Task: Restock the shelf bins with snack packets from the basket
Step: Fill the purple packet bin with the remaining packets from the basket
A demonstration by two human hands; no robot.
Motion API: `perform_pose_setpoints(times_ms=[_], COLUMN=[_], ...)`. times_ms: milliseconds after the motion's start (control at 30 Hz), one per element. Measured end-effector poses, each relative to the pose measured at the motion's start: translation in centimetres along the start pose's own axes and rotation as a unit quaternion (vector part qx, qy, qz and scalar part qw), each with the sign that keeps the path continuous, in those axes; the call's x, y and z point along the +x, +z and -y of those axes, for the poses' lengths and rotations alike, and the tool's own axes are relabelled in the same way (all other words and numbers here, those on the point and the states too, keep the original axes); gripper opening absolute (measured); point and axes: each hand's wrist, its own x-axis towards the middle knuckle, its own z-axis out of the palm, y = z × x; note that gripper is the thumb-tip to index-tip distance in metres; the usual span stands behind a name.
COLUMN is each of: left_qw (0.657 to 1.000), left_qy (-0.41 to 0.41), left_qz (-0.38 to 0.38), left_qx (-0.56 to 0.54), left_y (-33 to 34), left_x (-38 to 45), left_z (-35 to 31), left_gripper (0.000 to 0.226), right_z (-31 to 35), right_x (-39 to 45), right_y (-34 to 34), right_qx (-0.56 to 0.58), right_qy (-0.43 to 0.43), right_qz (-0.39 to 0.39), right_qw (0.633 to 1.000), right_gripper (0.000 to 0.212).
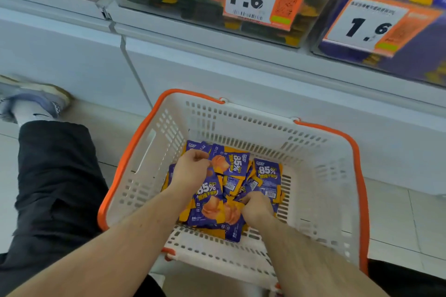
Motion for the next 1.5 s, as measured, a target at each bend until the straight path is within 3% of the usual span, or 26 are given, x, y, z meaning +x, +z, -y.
perform_pose_setpoints(times_ms=[133,267,333,367,467,500,567,667,733,833,900,1000,1167,1300,1400,1433,1500], left_qw=[0.999,0.992,0.986,0.982,0.941,0.922,0.88,0.848,0.869,0.907,0.917,0.919,0.913,0.895,0.869,0.851,0.82], left_qy=[-0.017,-0.09,-0.125,-0.142,-0.211,-0.224,-0.224,-0.157,-0.085,0.016,0.078,0.143,0.219,0.296,0.444,0.499,0.563], left_qz=[0.029,0.087,0.086,0.087,0.1,0.104,0.157,0.175,0.158,0.114,0.106,0.101,0.125,0.154,0.026,-0.036,-0.104], left_qx=[0.002,-0.023,-0.063,-0.093,-0.244,-0.297,-0.389,-0.476,-0.461,-0.406,-0.378,-0.353,-0.321,-0.297,-0.218,-0.158,0.007], left_y=[-0.1,0.3,0.6,0.9,1.6,1.7,1.8,1.6,1.5,1.1,1.0,1.4,2.9,3.7,4.6,5.0,6.1], left_x=[-0.7,-1.8,-2.6,-2.9,-3.9,-3.9,-4.3,-4.8,-4.6,-5.1,-6.0,-7.5,-10.1,-12.1,-11.6,-10.9,-9.0], left_z=[-0.4,-1.0,-1.3,-1.3,-2.0,-2.2,-3.2,-4.8,-6.0,-8.2,-10.0,-12.9,-18.1,-22.9,-27.6,-29.2,-32.2], left_gripper=[0.014,0.011,0.007,0.01,0.06,0.063,0.044,0.031,0.029,0.034,0.032,0.024,0.022,0.013,0.01,0.006,0.024], right_z=[0.5,2.2,3.5,4.0,5.4,6.0,7.0,7.9,7.8,7.7,8.0,8.4,8.4,7.7,6.9,6.7,6.2], right_x=[-0.8,-1.9,-3.0,-3.7,-6.1,-7.2,-9.4,-11.8,-12.7,-14.5,-16.2,-17.2,-17.7,-18.9,-19.4,-19.2,-18.3], right_y=[-3.0,-7.9,-10.6,-11.8,-15.0,-15.8,-17.3,-19.0,-19.6,-19.9,-19.8,-19.7,-22.0,-26.5,-30.9,-32.4,-35.6], right_qx=[0.009,-0.042,-0.046,-0.014,0.173,0.236,0.329,0.346,0.238,0.06,-0.018,-0.07,0.002,0.092,0.136,0.141,0.133], right_qy=[-0.001,-0.032,-0.055,-0.066,-0.068,-0.074,-0.106,-0.151,-0.168,-0.255,-0.326,-0.355,-0.358,-0.39,-0.349,-0.33,-0.29], right_qz=[-0.018,-0.009,-0.008,-0.014,-0.016,-0.005,0.021,0.009,-0.095,-0.251,-0.283,-0.324,-0.432,-0.461,-0.508,-0.522,-0.544], right_qw=[1.0,0.999,0.997,0.998,0.982,0.969,0.938,0.926,0.952,0.932,0.902,0.874,0.827,0.792,0.775,0.774,0.776], right_gripper=[0.019,0.031,0.022,0.018,0.016,0.019,0.027,0.025,0.019,0.051,0.068,0.085,0.079,0.063,0.055,0.055,0.057])
